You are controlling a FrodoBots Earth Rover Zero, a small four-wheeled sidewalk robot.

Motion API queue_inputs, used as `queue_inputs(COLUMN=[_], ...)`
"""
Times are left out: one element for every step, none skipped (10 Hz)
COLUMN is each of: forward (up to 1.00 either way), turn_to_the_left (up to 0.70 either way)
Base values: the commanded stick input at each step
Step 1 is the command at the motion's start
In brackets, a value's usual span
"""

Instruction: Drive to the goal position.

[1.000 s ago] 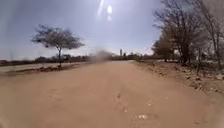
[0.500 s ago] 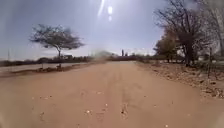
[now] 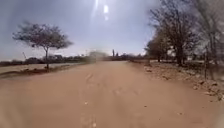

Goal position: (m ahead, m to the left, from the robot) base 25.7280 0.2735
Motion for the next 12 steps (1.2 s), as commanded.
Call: queue_inputs(forward=[1.0, 1.0, 1.0, 1.0, 1.0, 1.0, 1.0, 1.0, 1.0, 1.0, 1.0, 1.0], turn_to_the_left=[-0.27, -0.27, -0.27, -0.16, -0.05, 0.0, 0.0, 0.0, 0.0, 0.0, 0.0, 0.0])
